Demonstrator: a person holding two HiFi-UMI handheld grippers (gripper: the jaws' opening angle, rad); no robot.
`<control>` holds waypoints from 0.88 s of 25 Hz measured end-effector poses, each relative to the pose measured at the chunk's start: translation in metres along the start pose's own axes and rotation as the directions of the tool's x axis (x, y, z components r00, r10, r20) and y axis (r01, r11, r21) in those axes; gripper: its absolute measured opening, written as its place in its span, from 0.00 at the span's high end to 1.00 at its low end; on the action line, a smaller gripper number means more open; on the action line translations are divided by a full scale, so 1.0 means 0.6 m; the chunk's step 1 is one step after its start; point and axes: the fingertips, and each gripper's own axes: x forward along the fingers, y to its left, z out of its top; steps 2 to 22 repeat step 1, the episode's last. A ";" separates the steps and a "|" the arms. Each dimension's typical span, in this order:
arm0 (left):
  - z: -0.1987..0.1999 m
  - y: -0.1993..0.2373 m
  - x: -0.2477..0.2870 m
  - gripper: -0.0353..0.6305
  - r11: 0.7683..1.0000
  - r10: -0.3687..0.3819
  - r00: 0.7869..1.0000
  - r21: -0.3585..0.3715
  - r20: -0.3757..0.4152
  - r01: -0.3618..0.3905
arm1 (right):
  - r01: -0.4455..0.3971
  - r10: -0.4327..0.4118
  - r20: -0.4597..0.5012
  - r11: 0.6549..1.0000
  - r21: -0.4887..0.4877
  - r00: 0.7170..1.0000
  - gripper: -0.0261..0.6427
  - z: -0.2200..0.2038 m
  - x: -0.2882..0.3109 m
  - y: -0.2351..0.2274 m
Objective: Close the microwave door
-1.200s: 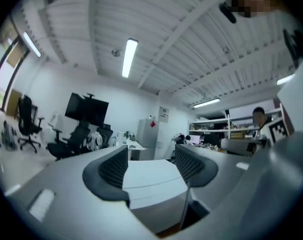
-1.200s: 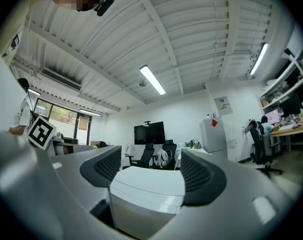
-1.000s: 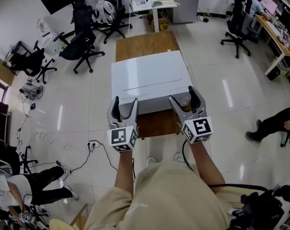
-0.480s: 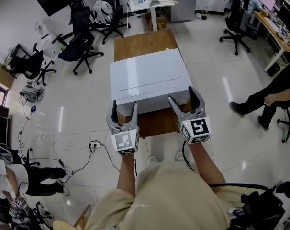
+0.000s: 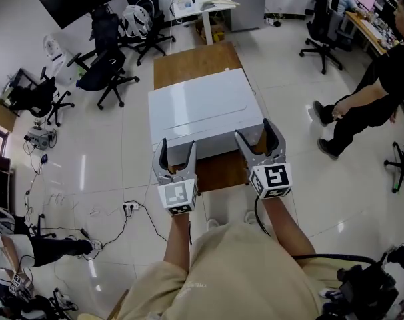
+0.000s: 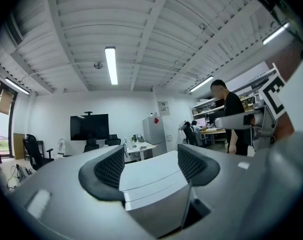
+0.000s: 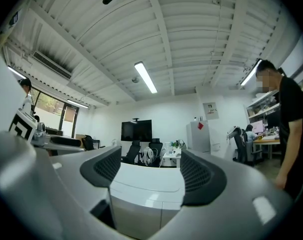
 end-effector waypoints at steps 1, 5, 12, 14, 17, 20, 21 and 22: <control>-0.004 -0.002 0.000 0.47 1.000 -0.001 1.000 -0.003 -0.010 0.001 | -0.001 0.001 -0.002 1.000 -0.001 1.000 0.42 -0.001 -0.001 0.000; -0.004 -0.002 0.000 0.47 1.000 -0.001 1.000 -0.003 -0.010 0.001 | -0.001 0.001 -0.002 1.000 -0.001 1.000 0.42 -0.001 -0.001 0.000; -0.004 -0.002 0.000 0.47 1.000 -0.001 1.000 -0.003 -0.010 0.001 | -0.001 0.001 -0.002 1.000 -0.001 1.000 0.42 -0.001 -0.001 0.000; -0.004 -0.002 0.000 0.47 1.000 -0.001 1.000 -0.003 -0.010 0.001 | -0.001 0.001 -0.002 1.000 -0.001 1.000 0.42 -0.001 -0.001 0.000; -0.004 -0.002 0.000 0.47 1.000 -0.001 1.000 -0.003 -0.010 0.001 | -0.001 0.001 -0.002 1.000 -0.001 1.000 0.42 -0.001 -0.001 0.000; -0.004 -0.002 0.000 0.47 1.000 -0.001 1.000 -0.003 -0.010 0.001 | -0.001 0.001 -0.002 1.000 -0.001 1.000 0.42 -0.001 -0.001 0.000; -0.004 -0.002 0.000 0.47 1.000 -0.001 1.000 -0.003 -0.010 0.001 | -0.001 0.001 -0.002 1.000 -0.001 1.000 0.42 -0.001 -0.001 0.000; -0.004 -0.002 0.000 0.47 1.000 -0.001 1.000 -0.003 -0.010 0.001 | -0.001 0.001 -0.002 1.000 -0.001 1.000 0.42 -0.001 -0.001 0.000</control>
